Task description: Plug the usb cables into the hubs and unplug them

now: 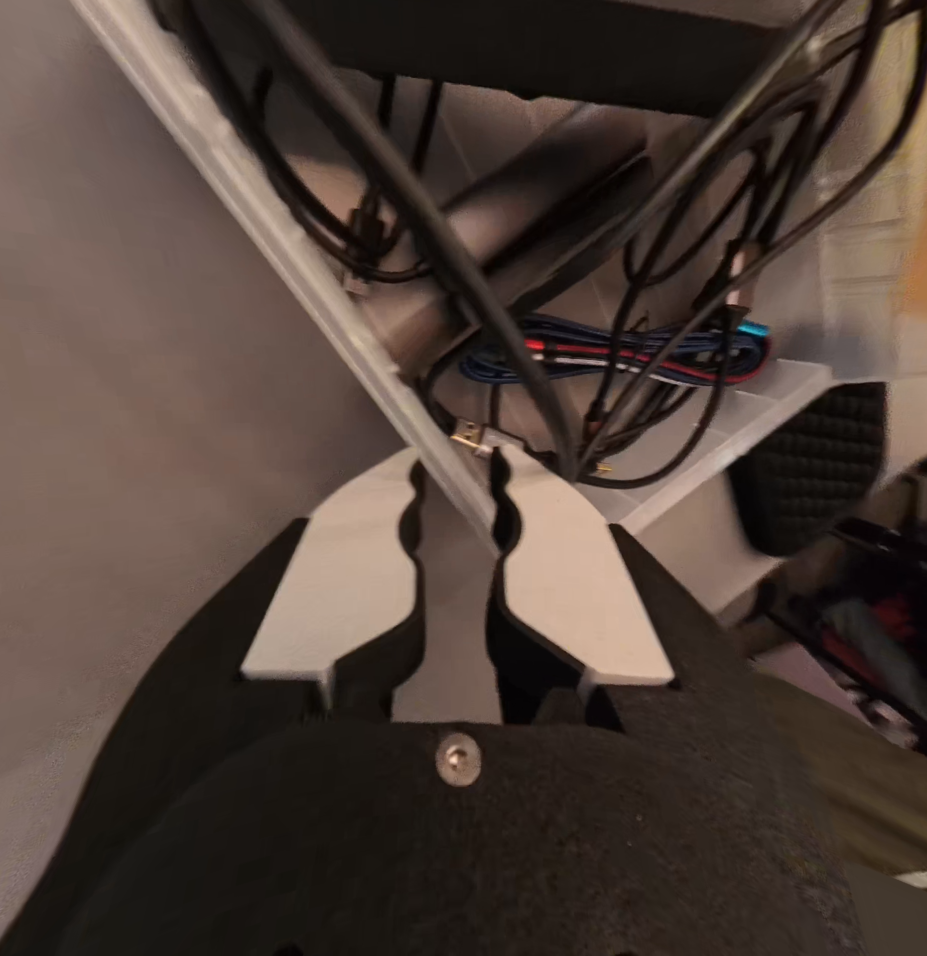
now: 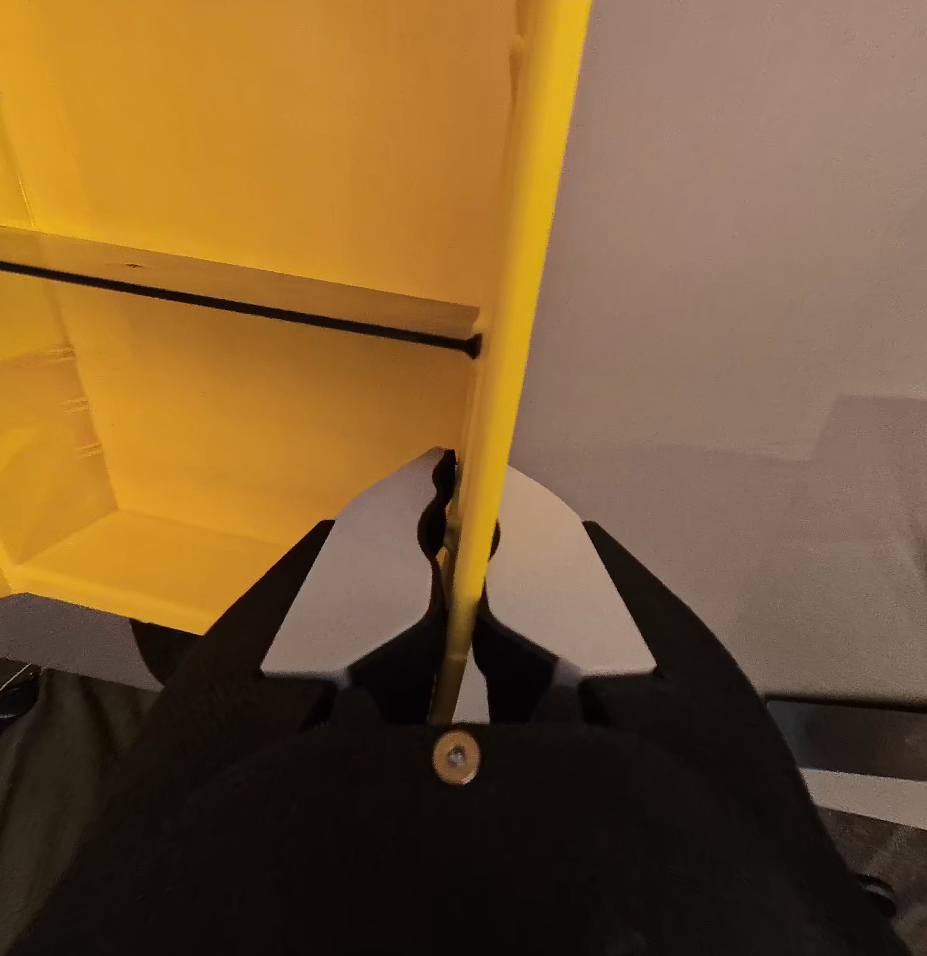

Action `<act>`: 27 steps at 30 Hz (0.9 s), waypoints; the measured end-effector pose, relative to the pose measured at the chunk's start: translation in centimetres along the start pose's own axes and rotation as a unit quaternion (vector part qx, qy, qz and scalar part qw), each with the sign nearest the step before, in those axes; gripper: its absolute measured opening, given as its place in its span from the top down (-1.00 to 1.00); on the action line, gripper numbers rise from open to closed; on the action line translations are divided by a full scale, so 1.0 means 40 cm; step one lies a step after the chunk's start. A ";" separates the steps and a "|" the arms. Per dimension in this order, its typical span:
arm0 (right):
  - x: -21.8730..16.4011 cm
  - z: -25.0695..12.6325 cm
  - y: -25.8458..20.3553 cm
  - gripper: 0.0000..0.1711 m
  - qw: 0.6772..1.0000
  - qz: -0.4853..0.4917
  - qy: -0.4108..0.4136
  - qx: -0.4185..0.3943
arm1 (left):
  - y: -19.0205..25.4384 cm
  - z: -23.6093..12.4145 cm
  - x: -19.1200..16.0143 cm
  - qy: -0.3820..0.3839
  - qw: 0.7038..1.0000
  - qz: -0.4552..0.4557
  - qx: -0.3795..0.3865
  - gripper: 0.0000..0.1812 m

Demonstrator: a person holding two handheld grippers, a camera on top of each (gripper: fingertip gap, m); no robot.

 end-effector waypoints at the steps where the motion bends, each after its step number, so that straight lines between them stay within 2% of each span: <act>1: 0.001 0.012 -0.002 0.94 1.000 -0.001 0.001 0.003 | 0.001 0.001 0.002 -0.012 1.000 -0.003 -0.005 0.81; 3: 0.001 0.034 -0.005 0.94 1.000 -0.003 0.001 0.011 | -0.006 -0.005 0.004 -0.040 0.999 0.016 -0.005 0.87; 8: -0.008 0.087 -0.013 0.94 1.000 0.000 -0.002 0.020 | -0.069 -0.026 0.016 -0.071 0.996 0.045 0.038 0.90; 12: -0.016 0.124 -0.049 0.94 1.000 -0.001 -0.005 0.024 | -0.174 -0.063 0.025 -0.058 0.995 0.044 0.070 0.94; 16: -0.014 0.162 -0.122 0.94 1.000 -0.010 -0.017 0.022 | -0.300 -0.114 0.004 -0.019 0.998 -0.012 0.066 0.97; 22: 0.005 0.190 -0.219 0.93 0.999 -0.030 -0.039 0.016 | -0.491 -0.204 -0.104 0.018 0.993 -0.077 0.085 0.96; 27: 0.021 0.197 -0.249 0.93 0.999 -0.008 -0.047 0.012 | -0.620 -0.273 -0.222 0.043 0.985 -0.139 0.096 0.96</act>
Point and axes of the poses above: each gripper's, where its closed fingertips meet, z out along the fingers, x out of its top, y = z × x across the jaws, the point moved 3 cm from there along -z, back along the fingers, and after that the axes turned 1 degree about -x, right-handed, at the moved point
